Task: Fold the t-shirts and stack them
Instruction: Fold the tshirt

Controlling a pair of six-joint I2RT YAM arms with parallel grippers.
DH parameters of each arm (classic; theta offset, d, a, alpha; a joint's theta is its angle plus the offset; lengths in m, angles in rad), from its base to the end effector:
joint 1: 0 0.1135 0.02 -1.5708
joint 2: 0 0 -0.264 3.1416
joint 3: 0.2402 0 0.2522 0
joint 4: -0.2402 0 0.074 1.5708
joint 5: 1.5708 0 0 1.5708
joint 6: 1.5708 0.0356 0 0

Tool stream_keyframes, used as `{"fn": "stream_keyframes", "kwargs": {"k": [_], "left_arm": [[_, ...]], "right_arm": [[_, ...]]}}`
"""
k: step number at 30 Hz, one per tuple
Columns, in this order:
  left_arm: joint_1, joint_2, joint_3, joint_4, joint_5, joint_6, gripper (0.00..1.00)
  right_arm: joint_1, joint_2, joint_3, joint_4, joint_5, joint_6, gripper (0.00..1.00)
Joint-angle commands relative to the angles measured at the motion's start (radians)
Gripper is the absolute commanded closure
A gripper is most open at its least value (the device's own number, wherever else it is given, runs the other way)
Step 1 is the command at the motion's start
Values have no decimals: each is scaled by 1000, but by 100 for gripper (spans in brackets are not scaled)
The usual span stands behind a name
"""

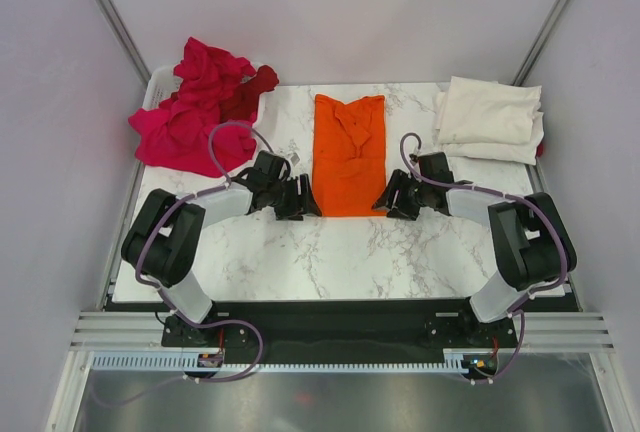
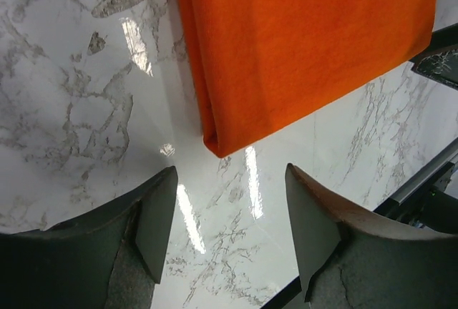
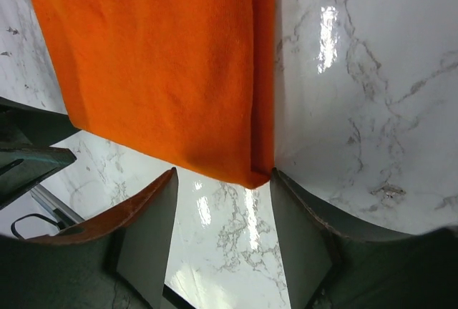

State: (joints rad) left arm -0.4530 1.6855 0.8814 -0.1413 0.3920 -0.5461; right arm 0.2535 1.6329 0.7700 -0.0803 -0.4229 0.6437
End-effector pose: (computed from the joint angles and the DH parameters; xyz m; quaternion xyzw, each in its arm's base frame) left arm 0.2871 -0.1549 0.1543 0.0164 0.9351 -0.3072 0.1761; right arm 0.2904 0.0903 0.1437 0.1167 0.9249 0.3108 0.1854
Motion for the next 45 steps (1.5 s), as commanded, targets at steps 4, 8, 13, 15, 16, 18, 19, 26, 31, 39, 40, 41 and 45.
{"fn": "stream_keyframes", "kwargs": {"k": [4, 8, 13, 15, 16, 18, 19, 26, 31, 39, 40, 41, 45], "left_arm": [[2, 11, 2, 114, -16, -32, 33], [2, 42, -5, 138, -7, -37, 43], [2, 66, -24, 198, 16, -46, 55], [2, 82, -21, 207, 18, -49, 61], [2, 86, -19, 209, 19, -49, 63], [2, 91, -18, 215, 18, -51, 69], [2, 95, -15, 216, 16, -49, 72], [2, 95, -9, 220, 10, -49, 86], [2, 95, -10, 220, 7, -51, 90], [0, 88, -18, 220, 2, -58, 97], [0, 85, -19, 220, -1, -58, 98], [0, 83, -21, 220, -1, -61, 98], [-3, 53, -39, 218, 1, -78, 98]], "right_arm": [[4, 84, -21, 33, 35, -18, 41], [4, 96, -31, 45, 33, -21, 47], [4, 107, -38, 45, 32, -27, 52], [4, 108, -46, 45, 32, -26, 53], [4, 107, -49, 45, 30, -27, 54], [4, 104, -58, 45, 35, -29, 55], [1, 101, -61, 45, 36, -29, 55], [3, 91, -83, 39, 61, -24, 41], [1, 81, -95, 37, 79, -24, 46], [3, 77, -107, 37, 108, -13, 77], [3, 77, -109, 39, 108, -12, 86], [3, 77, -112, 39, 108, -12, 92], [1, 55, -123, 40, 95, -7, 100]]}}
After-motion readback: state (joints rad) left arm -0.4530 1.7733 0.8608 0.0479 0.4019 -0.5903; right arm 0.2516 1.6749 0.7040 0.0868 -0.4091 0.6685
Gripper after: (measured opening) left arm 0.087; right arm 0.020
